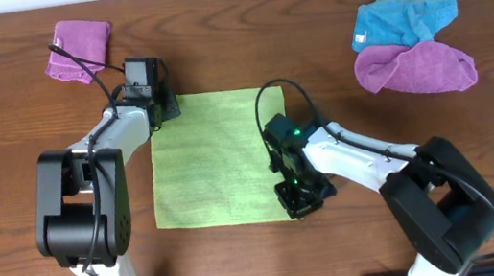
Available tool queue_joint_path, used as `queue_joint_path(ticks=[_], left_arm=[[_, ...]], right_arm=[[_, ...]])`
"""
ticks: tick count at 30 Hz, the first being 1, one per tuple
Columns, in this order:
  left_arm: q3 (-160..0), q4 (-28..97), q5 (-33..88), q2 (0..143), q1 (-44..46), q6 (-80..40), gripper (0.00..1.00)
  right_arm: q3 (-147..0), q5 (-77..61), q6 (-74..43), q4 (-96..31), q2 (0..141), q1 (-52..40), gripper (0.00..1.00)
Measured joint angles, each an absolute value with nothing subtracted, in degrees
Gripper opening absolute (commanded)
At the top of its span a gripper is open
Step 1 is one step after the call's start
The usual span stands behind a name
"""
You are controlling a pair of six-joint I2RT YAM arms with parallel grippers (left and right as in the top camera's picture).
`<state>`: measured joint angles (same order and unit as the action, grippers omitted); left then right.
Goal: Fold the cloth
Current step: 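Pull the cloth's right corner outward with the right gripper to flatten, then lower both grippers to the cloth's near left and right corners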
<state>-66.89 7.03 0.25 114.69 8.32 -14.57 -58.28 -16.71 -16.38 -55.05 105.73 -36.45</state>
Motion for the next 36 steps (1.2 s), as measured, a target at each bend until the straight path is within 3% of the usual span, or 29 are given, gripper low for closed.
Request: queue_joint_path(ticks=[8, 10, 11, 13, 14, 17, 22, 26, 30, 32, 34, 36], left_arm=[[-67.3, 7.3, 0.3, 114.6, 8.3, -14.6, 0.06], [-67.4, 7.5, 0.7, 114.0, 8.3, -14.2, 0.42], [-67.5, 7.6, 1.0, 113.1, 8.3, -14.3, 0.5], [-67.5, 7.7, 1.1, 110.8, 8.3, -14.3, 0.53], [-67.7, 7.8, 1.1, 108.9, 8.2, -14.3, 0.66], [-68.3, 9.3, 1.1, 103.0, 7.9, -14.0, 0.92], [-69.8, 19.9, 1.3, 93.7, 6.6, -13.5, 0.75], [-70.2, 34.0, 2.6, 90.8, 4.0, -13.0, 0.75], [-69.6, 45.8, 11.9, 91.0, -1.1, -11.0, 0.74], [-68.9, 48.3, 14.8, 90.8, -2.8, -10.3, 0.74], [-66.7, 49.7, 16.7, 89.6, -3.9, -10.2, 0.73], [-63.1, 50.7, 18.2, 86.5, -4.4, -10.4, 0.72]], right_arm=[[-58.2, -14.3, -17.4, -55.7, 103.5, -36.5, 0.01], [-58.2, -13.5, -17.5, -55.7, 100.9, -36.5, 0.02], [-58.2, -13.1, -17.6, -55.6, 98.9, -36.5, 0.01], [-58.2, -12.8, -17.6, -55.6, 95.2, -36.5, 0.01], [-58.2, -12.7, -17.6, -55.6, 93.5, -36.5, 0.02], [-58.2, -12.4, -17.6, -55.6, 88.8, -36.5, 0.01], [-58.2, -12.1, -17.6, -55.6, 82.1, -35.9, 0.02], [-58.2, -12.1, -17.6, -56.0, 78.4, -32.1, 0.01], [-58.3, -12.8, -17.0, -56.4, 77.4, -25.2, 0.01], [-58.3, -14.4, -16.2, -56.4, 77.4, -21.9, 0.14], [-58.3, -16.5, -14.8, -56.4, 77.4, -19.4, 0.21], [-58.1, -18.7, -13.8, -56.4, 77.4, -17.5, 0.36]])
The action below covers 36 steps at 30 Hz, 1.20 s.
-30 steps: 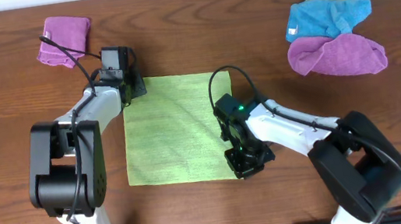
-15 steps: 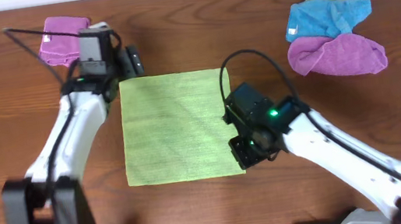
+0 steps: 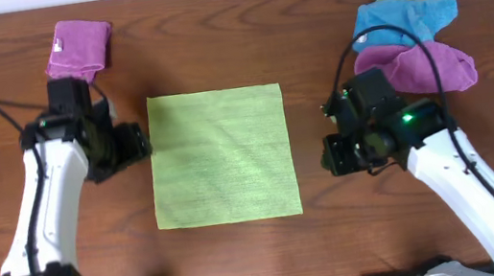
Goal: Fold the cloth
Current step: 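Lower both grippers to the cloth's near left and right corners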
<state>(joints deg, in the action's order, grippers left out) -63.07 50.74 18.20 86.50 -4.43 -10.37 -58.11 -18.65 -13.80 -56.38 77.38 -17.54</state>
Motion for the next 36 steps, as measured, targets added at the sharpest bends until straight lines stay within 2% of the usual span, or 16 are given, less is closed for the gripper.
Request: queue_joint_path(ticks=[5, 12, 27, 36], left_arm=[[-52.7, 50.6, 21.9, 76.4, -4.4, -12.2, 0.69], [-40.6, 49.2, 24.1, 72.0, -4.4, -14.7, 0.67], [-34.2, 37.0, 22.4, 71.9, -4.4, -16.1, 0.71], [-31.2, 36.8, 21.4, 71.9, -4.4, -15.6, 0.68]], right_arm=[[-53.7, -23.2, -12.4, -53.5, 77.3, -15.6, 0.45], [-42.0, -31.1, -12.8, -43.1, 77.2, -15.4, 0.49], [-35.6, -33.9, -14.1, -36.0, 77.2, -15.4, 0.47], [-35.6, -34.0, -14.5, -33.5, 77.2, -15.4, 0.44]])
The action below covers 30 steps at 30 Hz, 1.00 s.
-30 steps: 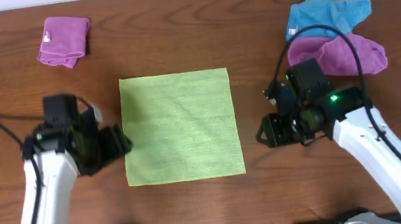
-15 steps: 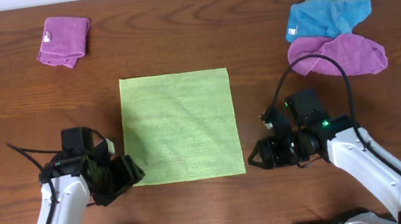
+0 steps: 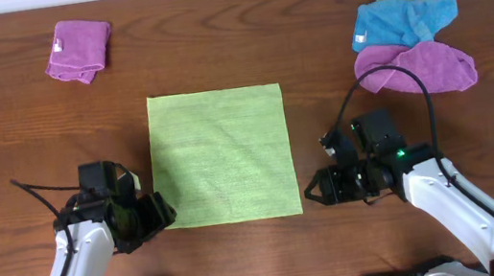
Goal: Fold the cloth
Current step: 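Lower both grippers to the cloth's near left and right corners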
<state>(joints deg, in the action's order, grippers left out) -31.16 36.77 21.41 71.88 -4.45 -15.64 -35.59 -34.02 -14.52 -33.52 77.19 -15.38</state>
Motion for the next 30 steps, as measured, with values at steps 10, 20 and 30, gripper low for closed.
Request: queue_joint_path(ticks=[10, 20, 30], left_arm=[[-27.9, 32.0, 21.9, 71.7, -4.4, -15.7, 0.67], [-27.3, 30.4, 22.5, 71.5, -4.4, -16.7, 0.58], [-27.1, 29.5, 22.6, 71.5, -4.4, -16.8, 0.58]], right_arm=[[-35.6, -34.3, -14.5, -30.8, 79.0, -15.4, 0.44], [-35.6, -34.5, -14.7, -28.6, 81.8, -17.1, 0.47], [-35.5, -34.6, -15.2, -27.1, 88.6, -21.0, 0.48]])
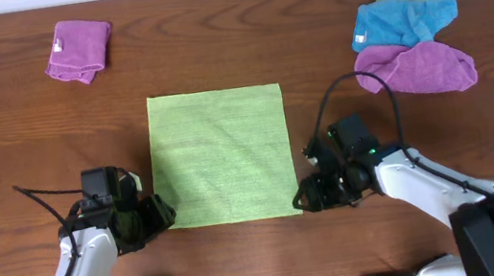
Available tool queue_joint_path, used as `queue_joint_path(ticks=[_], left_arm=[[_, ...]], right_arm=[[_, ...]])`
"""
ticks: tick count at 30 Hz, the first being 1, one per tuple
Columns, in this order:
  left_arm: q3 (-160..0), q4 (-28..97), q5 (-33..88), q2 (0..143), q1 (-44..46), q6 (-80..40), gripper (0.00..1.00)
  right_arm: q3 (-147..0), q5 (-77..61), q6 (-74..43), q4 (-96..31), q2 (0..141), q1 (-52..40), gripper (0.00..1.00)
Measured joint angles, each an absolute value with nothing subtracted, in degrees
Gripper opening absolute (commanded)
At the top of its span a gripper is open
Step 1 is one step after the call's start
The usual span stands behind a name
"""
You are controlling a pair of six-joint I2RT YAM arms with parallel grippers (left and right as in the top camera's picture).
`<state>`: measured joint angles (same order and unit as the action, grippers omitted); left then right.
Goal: Fold the cloth
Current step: 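Lower both grippers to the cloth's near left and right corners, then grasp near corners with both grippers and fold them toward the far edge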
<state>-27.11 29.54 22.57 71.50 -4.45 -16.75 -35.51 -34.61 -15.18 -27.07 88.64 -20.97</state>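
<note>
The green cloth point(221, 156) lies flat and square in the middle of the table. My left gripper point(163, 215) sits low on the table just outside the cloth's near left corner, pointing right, and looks open. My right gripper point(301, 198) points left, with its fingertips touching the cloth's near right corner. Its jaws look open, and the corner still lies flat.
A folded purple cloth point(79, 49) lies at the far left. At the far right sits a pile of a green cloth, a blue cloth point(402, 21) and a purple cloth point(416, 68). The table's near edge is close behind both arms.
My right gripper has moved a little left and now touches the cloth's near right corner. The left gripper has hardly moved. The cloth lies as before.
First both grippers were on the cloth, the left at its far left corner and the right near its near right corner. Then both stood off to the sides of the flat cloth. After that they were low beside the two near corners, where they are now.
</note>
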Motion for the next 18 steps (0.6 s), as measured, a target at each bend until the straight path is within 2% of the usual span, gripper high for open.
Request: queue_joint_path(ticks=[7, 8, 10, 11, 16, 18], left_arm=[[-27.0, 27.0, 22.5, 71.5, -4.4, -17.5, 0.58], [-27.0, 26.8, 22.5, 71.5, -4.4, -17.6, 0.57], [-27.0, 26.7, 22.6, 71.7, -4.5, -18.0, 0.47], [-27.0, 26.6, 22.6, 72.2, -4.4, -17.9, 0.42], [-27.1, 24.8, 23.4, 75.0, -4.5, -18.3, 0.06], [-27.2, 23.7, 24.1, 76.2, -4.5, -18.4, 0.06]], right_arm=[[-35.8, -33.7, -18.2, -24.9, 89.1, -25.7, 0.49], [-36.0, -33.5, -18.8, -24.7, 89.3, -26.5, 0.49], [-36.4, -32.6, -20.0, -24.5, 89.5, -27.9, 0.47], [-36.6, -31.9, -20.9, -24.5, 89.6, -28.6, 0.44], [-36.7, -28.4, -23.5, -24.4, 90.2, -29.3, 0.09], [-36.6, -28.0, -23.8, -24.4, 90.5, -29.4, 0.02]])
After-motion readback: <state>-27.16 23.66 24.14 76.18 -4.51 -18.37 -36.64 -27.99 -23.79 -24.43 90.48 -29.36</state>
